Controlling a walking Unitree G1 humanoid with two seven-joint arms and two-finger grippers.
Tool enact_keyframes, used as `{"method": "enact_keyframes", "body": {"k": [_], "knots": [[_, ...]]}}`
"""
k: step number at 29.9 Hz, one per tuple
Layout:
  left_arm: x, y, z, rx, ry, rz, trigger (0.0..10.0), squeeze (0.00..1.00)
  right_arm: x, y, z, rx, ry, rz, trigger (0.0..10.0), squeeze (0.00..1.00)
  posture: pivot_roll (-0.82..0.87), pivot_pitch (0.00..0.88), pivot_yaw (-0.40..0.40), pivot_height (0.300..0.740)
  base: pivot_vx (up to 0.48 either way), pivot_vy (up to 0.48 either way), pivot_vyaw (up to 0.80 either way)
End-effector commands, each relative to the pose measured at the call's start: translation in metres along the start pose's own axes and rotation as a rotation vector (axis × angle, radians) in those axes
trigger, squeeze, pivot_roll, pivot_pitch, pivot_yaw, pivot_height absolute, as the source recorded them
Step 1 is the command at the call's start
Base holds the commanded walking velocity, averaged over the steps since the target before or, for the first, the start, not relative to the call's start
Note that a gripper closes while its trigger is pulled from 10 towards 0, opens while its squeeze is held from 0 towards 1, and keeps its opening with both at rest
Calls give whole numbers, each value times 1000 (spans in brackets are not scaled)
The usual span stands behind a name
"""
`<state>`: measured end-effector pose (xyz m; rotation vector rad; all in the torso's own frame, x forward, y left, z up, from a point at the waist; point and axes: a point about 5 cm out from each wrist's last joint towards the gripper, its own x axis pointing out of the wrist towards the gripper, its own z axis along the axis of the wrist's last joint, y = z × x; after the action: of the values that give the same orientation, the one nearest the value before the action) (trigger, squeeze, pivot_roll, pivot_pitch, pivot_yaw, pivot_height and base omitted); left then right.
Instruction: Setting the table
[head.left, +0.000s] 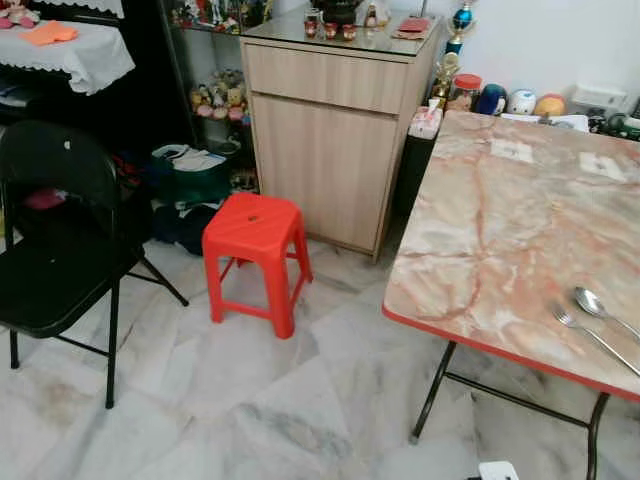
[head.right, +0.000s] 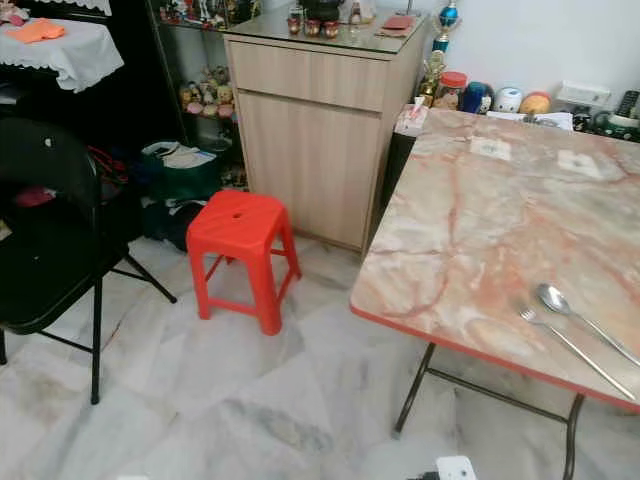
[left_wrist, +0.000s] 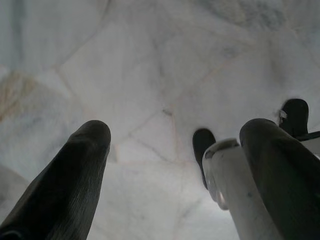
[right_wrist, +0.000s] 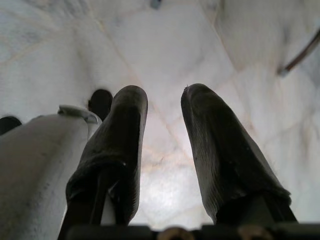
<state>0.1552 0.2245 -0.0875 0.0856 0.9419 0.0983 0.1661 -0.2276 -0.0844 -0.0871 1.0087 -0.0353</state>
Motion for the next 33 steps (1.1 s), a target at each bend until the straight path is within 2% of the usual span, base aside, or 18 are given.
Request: {"method": "enact_keyframes", "body": {"k": [1,5,14,29,33], "knots": [[10,-19,34,54,-32,-18,10000,0,3,21,3,301,-48,-27,10000,0,53,56,-12,740,0,-322,-744],[9,-21,32,49,-27,-18,10000,0,3,19,3,286,-47,-27,10000,0,62,52,-24,740,0,-323,-691],[9,-21,30,45,-20,-17,10000,0,3,19,3,256,-44,-22,10000,0,64,33,-22,740,0,-324,0],[9,-21,27,54,-12,-21,10000,0,2,21,1,294,-41,-27,10000,0,60,3,-12,740,0,-325,0],[9,-21,28,52,-13,-21,10000,0,3,21,1,298,-43,-28,10000,0,60,5,-11,740,0,-324,-644]]}}
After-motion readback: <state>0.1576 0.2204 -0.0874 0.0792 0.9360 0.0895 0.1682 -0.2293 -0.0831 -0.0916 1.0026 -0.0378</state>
